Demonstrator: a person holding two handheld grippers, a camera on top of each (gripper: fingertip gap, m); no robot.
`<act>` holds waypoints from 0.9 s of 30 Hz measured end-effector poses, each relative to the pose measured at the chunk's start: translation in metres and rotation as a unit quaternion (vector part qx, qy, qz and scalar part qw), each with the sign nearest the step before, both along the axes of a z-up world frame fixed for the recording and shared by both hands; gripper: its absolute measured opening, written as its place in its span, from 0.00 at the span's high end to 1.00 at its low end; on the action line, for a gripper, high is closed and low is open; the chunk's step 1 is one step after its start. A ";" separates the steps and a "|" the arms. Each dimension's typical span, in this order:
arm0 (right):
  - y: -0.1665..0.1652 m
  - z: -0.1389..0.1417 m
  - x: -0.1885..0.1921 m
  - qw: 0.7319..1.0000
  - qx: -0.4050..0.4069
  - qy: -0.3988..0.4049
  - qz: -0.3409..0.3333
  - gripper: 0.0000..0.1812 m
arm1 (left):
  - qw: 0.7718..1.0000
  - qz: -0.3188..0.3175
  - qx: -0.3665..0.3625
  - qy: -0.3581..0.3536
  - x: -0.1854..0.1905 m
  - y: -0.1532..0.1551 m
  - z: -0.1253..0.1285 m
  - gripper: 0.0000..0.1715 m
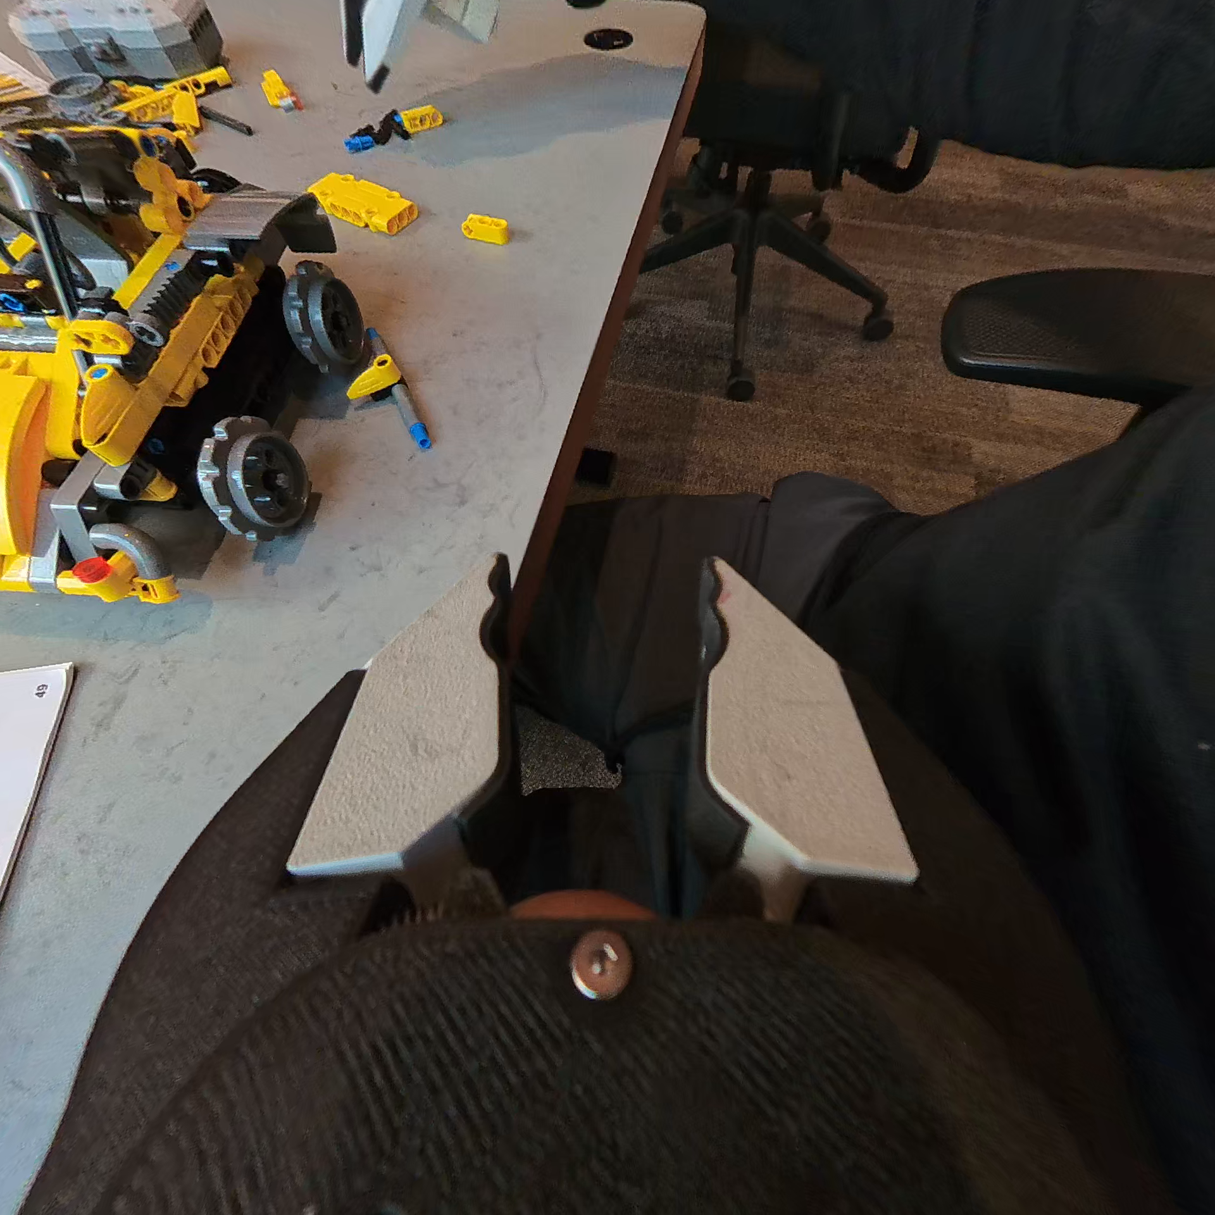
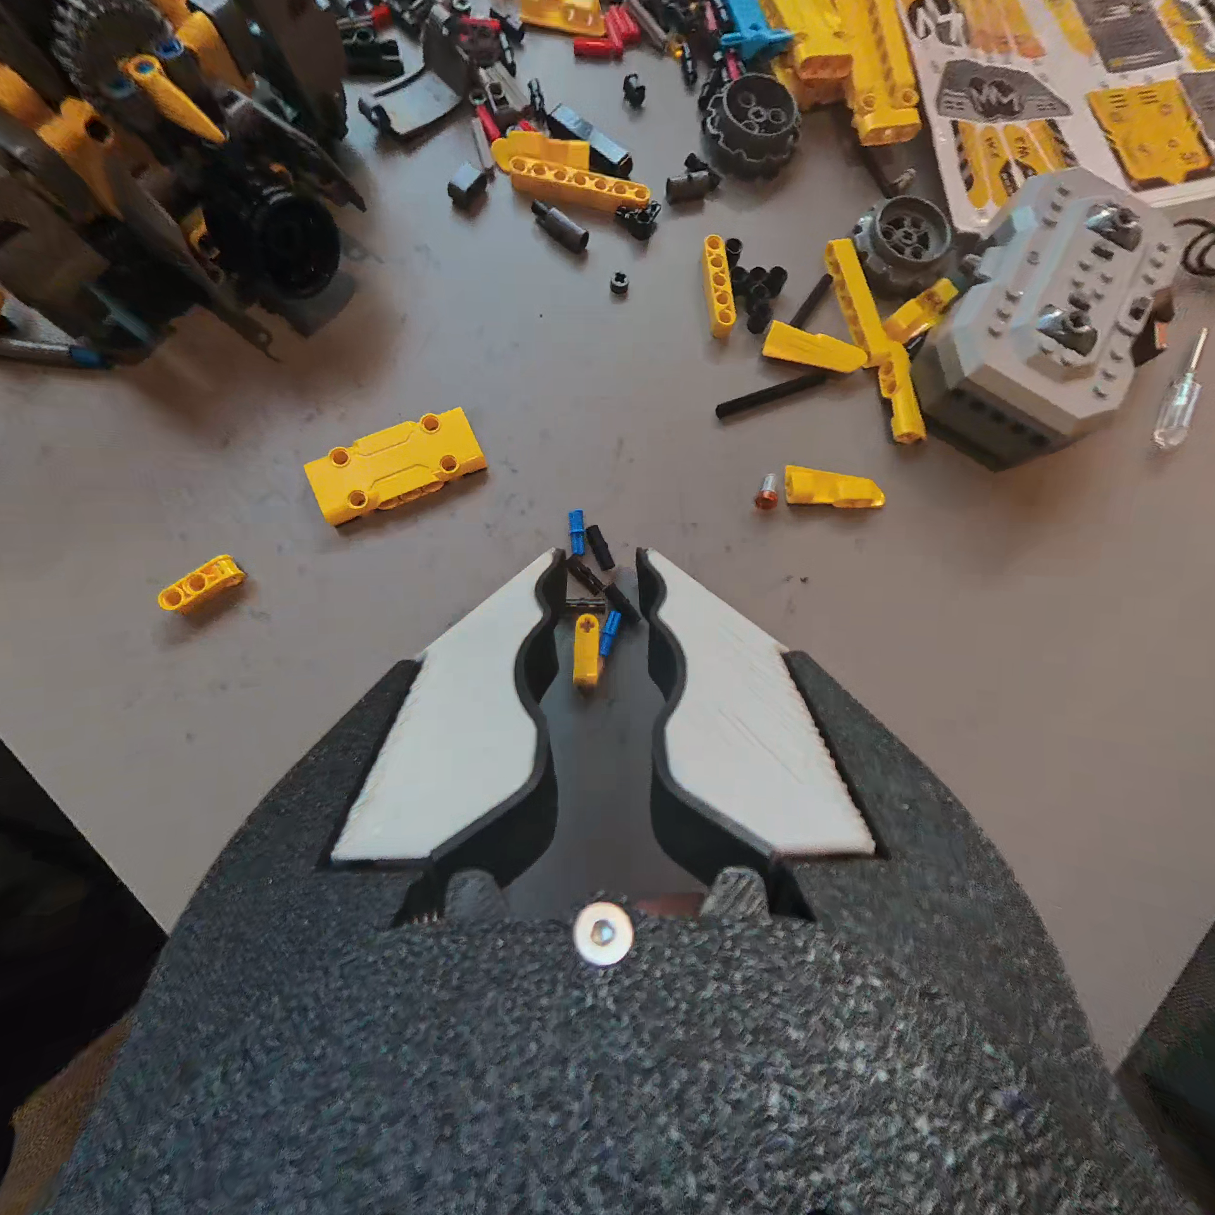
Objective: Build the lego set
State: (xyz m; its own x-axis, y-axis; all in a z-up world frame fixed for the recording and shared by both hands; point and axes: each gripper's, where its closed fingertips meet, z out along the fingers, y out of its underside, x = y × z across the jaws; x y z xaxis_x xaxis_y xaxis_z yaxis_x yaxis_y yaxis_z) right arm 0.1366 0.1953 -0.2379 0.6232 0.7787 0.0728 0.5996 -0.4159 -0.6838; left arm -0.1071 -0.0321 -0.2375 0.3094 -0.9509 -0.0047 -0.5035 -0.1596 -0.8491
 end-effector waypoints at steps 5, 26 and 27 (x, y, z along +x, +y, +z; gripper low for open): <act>0.008 0.005 -0.009 1.000 0.009 -0.010 0.012 0.88 | 1.000 0.002 -0.001 -0.011 -0.001 0.003 0.000 0.68; 0.033 0.044 -0.017 0.981 0.120 0.135 -0.078 1.00 | 0.996 0.035 -0.006 -0.084 -0.011 0.019 0.004 0.72; 0.036 0.044 -0.018 0.980 0.116 0.138 -0.081 1.00 | 0.995 0.037 -0.009 -0.088 -0.012 0.020 0.003 0.72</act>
State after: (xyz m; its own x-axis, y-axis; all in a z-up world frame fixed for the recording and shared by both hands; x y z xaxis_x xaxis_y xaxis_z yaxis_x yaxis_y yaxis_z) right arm 0.1182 0.2314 -0.1941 0.7583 0.6502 0.0472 0.3166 -0.3040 -0.8986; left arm -0.1187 -0.0123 -0.2342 0.3734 -0.9248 0.0727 -0.3327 -0.2066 -0.9201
